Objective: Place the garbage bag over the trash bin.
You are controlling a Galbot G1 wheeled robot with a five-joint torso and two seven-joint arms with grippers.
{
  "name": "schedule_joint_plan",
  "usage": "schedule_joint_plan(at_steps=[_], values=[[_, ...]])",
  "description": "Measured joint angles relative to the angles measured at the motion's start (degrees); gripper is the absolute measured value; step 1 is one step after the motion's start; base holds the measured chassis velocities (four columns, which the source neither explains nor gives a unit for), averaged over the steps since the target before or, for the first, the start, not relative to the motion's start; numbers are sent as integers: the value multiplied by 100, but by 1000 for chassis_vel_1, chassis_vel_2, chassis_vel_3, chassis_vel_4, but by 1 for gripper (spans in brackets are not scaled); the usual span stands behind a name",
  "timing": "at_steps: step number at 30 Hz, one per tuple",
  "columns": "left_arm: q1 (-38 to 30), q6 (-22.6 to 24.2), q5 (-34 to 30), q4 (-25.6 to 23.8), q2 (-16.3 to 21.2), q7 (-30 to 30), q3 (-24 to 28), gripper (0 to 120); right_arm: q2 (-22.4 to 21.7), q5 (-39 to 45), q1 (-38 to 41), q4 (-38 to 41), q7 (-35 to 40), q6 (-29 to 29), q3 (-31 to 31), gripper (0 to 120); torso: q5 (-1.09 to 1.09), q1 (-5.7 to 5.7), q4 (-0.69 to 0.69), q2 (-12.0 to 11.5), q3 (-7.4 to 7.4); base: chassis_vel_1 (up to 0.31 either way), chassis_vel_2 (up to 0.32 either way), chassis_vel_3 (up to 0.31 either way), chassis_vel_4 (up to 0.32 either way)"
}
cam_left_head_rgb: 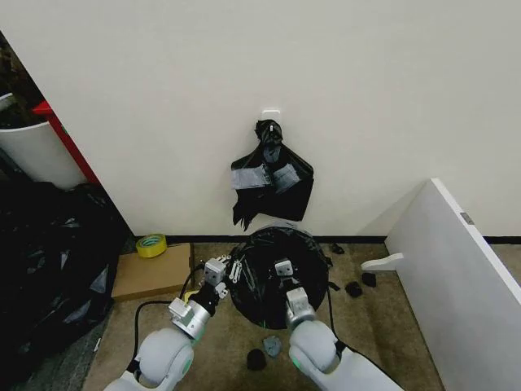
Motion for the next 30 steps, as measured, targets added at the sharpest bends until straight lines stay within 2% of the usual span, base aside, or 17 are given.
schedule_joint_plan(at_steps=[7, 10, 12, 14, 15, 19, 24, 30], values=[[-69, -274, -100, 130, 0, 277, -7, 4, -98, 26, 61, -39, 71, -88, -19, 0, 0, 0, 0, 0, 0, 0, 0, 0, 0], [-143, -482, -128, 288, -9, 509, -5, 4, -231, -356, -36, 102, -131, 273, -6, 0, 0, 0, -1, 0, 0, 0, 0, 0, 0], [-180, -552, -137, 365, -12, 616, -4, 4, -330, -575, -110, 200, -396, 637, 15, 0, 0, 0, -1, 0, 0, 0, 0, 0, 0], [-253, -630, -180, 498, -1, 772, -6, 4, -501, -626, -225, 352, -970, 1198, 37, 0, -1, 0, -1, 0, 0, 0, 0, 0, 0], [-253, -630, -180, 498, -1, 772, -6, 4, -501, -626, -225, 352, -970, 1198, 37, 0, -1, 0, -1, 0, 0, 0, 0, 0, 0], [-368, -707, -200, 663, 35, 947, -34, 4, -798, -198, -376, 503, -2317, 1763, 226, 0, -1, 0, -1, 0, 0, 0, 0, 0, 0], [-411, -713, -209, 687, 51, 1007, -38, 4, -995, 24, -383, 455, -2810, 1574, 357, 0, -1, 0, -1, 0, 0, 0, 0, 0, 0], [-388, -715, -204, 661, 52, 1080, -38, 4, -1014, -177, -292, 125, -2917, 1365, 375, 0, -1, 0, 0, 0, 0, 0, 0, 0, 0]])
